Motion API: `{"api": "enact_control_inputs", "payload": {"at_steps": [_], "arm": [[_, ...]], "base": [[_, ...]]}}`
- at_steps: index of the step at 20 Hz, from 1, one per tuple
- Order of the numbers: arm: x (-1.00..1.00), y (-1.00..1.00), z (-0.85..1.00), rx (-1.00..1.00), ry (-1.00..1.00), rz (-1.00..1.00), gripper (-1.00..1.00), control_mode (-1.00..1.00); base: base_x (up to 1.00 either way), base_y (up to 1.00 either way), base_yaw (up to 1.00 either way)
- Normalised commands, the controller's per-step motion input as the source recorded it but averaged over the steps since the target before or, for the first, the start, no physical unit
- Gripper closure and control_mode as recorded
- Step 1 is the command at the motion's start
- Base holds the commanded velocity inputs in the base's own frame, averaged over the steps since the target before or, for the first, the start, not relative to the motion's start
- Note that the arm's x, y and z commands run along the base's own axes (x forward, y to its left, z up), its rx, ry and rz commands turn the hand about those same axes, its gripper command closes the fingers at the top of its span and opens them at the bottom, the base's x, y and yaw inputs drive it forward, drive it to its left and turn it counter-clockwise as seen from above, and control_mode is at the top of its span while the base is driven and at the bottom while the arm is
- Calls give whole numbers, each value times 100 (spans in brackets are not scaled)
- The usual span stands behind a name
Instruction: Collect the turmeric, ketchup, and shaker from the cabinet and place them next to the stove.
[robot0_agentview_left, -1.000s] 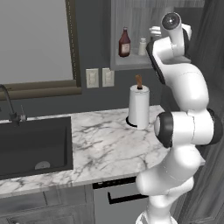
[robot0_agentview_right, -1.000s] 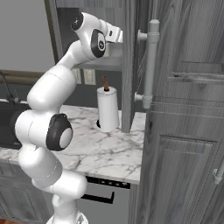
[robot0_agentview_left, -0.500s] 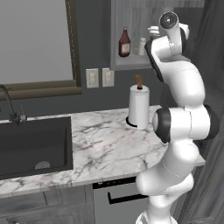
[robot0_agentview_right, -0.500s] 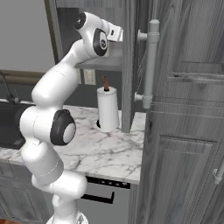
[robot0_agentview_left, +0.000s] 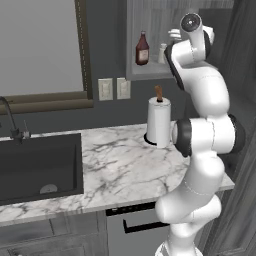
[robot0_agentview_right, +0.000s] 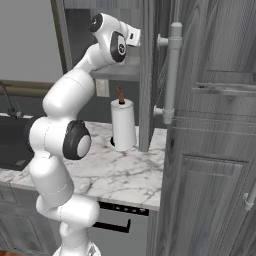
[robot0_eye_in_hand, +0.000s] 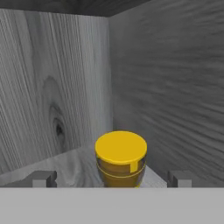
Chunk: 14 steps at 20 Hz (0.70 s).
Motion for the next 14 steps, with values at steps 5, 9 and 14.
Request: {"api": "enact_control_inputs", "payload": {"at_steps": [5,9,14], "arm": [[13,-21,-1,0,0,0,-100,-100],[8,-22,-3,0,0,0,-100,-100],[8,-14,-7,0,0,0,-100,-100]], "base": [[0,0,0],[0,0,0],[0,0,0]]}}
